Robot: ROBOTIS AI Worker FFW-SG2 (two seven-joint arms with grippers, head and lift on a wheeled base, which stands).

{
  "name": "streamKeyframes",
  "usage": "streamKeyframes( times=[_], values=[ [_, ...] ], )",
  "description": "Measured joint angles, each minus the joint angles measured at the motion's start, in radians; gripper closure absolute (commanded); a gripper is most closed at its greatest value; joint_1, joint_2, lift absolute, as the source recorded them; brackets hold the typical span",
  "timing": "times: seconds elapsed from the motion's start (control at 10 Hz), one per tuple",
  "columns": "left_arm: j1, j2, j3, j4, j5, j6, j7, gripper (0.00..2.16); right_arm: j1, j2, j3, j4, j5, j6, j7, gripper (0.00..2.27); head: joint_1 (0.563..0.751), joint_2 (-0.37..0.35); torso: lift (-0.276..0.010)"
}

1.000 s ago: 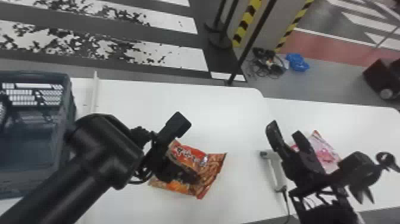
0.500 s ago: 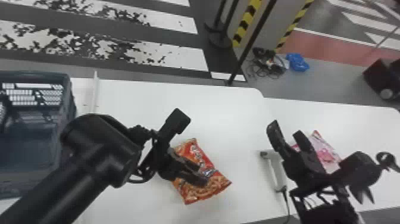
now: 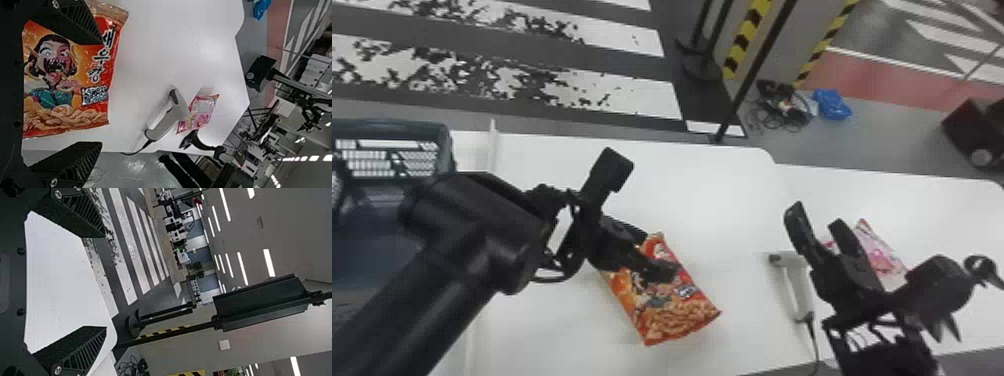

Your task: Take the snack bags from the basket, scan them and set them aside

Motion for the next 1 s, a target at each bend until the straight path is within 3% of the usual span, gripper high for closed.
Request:
streamKeyframes(
  times=[0.2,0.4,0.7,0.8,1.0],
  values=[
    [0.039,0.000,0.085,-0.119,-0.008,0.034,0.033,0.07,-0.007,-0.003,0.000,0.019,0.001,-0.014,0.011,0.09,0.695,-0.350,-0.075],
    [0.077,0.000,0.163,-0.243,-0.030,0.095,0.096,0.07,-0.013,-0.004,0.003,0.036,0.001,-0.016,0.019,0.09,0.695,-0.350,-0.075],
    [0.168,0.004,0.311,-0.419,-0.027,0.135,0.159,0.06,-0.025,-0.010,0.010,0.061,0.010,-0.018,0.041,0.08,0.695,-0.350,-0.075],
    [0.208,0.029,0.354,-0.483,-0.026,0.147,0.181,0.06,-0.027,-0.010,0.013,0.068,0.017,-0.015,0.068,0.09,0.695,-0.350,-0.075],
    [0.293,0.096,0.439,-0.584,-0.027,0.148,0.234,0.06,-0.030,-0.013,0.027,0.078,0.027,-0.012,0.075,0.09,0.695,-0.350,-0.075]
  ],
)
